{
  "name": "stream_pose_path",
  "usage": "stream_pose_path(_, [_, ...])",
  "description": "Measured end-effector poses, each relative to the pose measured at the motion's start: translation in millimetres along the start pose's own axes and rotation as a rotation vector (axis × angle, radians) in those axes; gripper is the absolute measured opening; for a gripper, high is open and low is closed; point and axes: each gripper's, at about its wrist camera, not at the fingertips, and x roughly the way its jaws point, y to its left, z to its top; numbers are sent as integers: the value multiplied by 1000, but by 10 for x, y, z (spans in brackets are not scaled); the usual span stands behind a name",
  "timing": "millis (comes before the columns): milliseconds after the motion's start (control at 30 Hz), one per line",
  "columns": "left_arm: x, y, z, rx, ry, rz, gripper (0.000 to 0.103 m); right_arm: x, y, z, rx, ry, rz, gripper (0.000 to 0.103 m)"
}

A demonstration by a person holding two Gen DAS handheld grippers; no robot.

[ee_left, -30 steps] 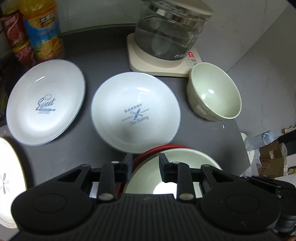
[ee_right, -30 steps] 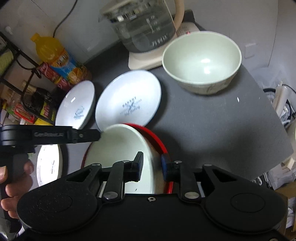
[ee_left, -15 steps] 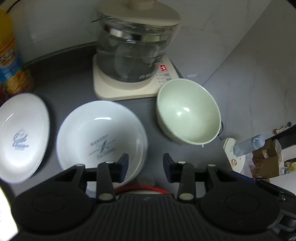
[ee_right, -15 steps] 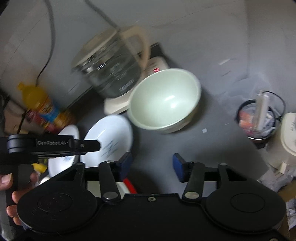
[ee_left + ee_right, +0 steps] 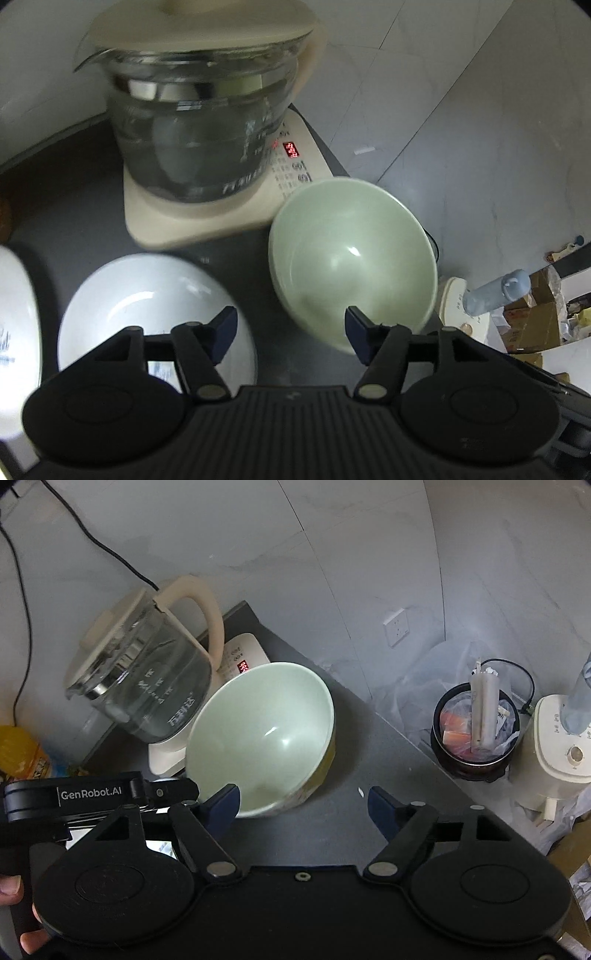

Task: Organize plates and bowls
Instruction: 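Grasp the rim of the other pale green bowl with both tools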

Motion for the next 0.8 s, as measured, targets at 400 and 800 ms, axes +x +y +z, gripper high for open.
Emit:
stream_pose_path(400, [432, 107, 142, 16, 37, -10, 62, 532, 47, 150, 45, 52, -37, 60])
stream_pose_path(800, [645, 153, 88, -42, 87, -58, 17, 847, 56, 144, 31, 130, -89, 21])
